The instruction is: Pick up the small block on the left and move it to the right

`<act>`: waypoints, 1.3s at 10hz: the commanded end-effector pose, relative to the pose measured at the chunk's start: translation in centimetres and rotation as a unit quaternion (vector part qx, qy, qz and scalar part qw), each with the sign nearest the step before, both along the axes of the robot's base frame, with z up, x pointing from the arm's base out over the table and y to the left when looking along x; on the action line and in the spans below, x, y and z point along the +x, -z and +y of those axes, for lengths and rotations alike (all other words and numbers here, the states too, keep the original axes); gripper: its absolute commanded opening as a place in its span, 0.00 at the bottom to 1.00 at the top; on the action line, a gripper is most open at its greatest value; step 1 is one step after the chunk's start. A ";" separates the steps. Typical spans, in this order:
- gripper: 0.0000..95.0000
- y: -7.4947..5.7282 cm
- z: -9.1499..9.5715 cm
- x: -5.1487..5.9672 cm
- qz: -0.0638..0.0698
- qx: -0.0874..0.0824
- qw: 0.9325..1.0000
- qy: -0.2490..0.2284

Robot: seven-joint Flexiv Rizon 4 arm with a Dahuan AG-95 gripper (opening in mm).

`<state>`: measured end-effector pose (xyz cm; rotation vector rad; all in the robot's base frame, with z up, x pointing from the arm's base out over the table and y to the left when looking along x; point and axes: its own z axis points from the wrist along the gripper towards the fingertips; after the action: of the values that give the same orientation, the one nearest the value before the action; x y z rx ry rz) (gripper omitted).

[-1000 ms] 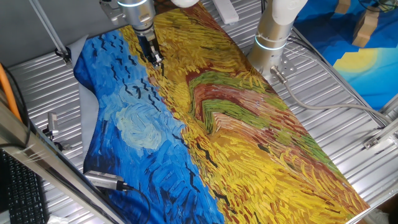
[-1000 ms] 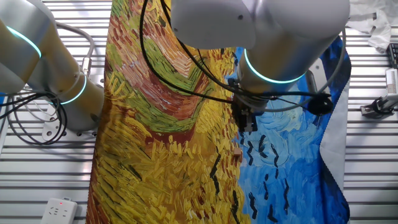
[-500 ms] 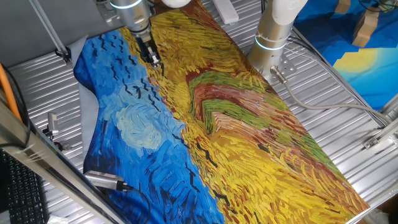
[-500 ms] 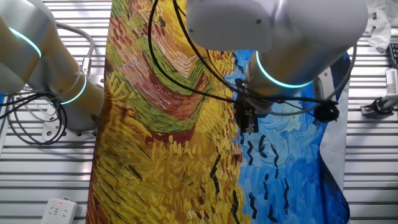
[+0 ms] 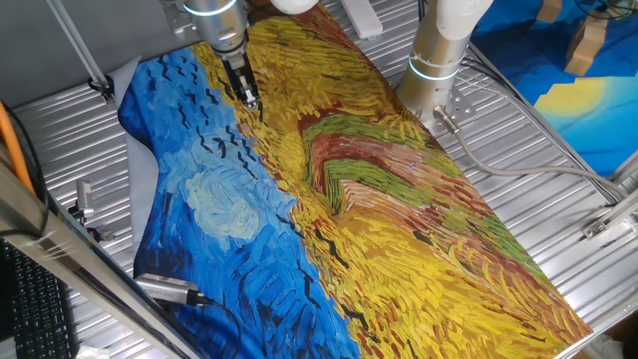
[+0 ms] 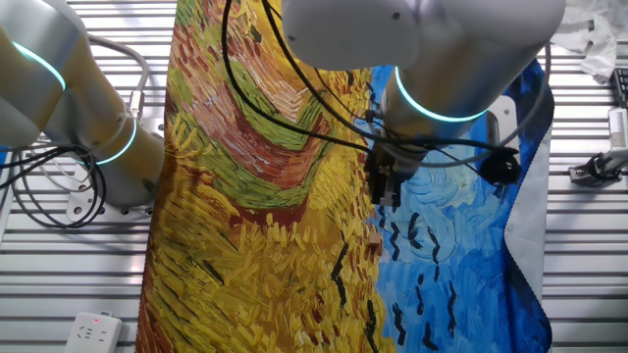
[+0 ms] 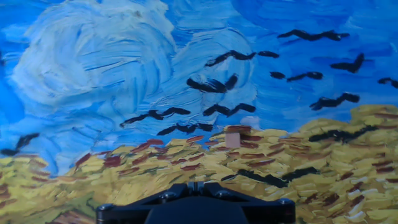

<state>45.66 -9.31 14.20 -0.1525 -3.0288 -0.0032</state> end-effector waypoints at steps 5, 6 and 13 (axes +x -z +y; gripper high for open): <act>0.00 3.0 -2.8 -1.0 -0.015 0.000 1.000 -0.015; 0.00 3.9 -2.9 -1.0 -0.021 -0.001 1.000 -0.015; 0.00 6.9 -5.6 -0.2 -0.038 0.001 0.998 -0.039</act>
<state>45.77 -14.98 7.18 -0.0314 -3.1083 -0.0107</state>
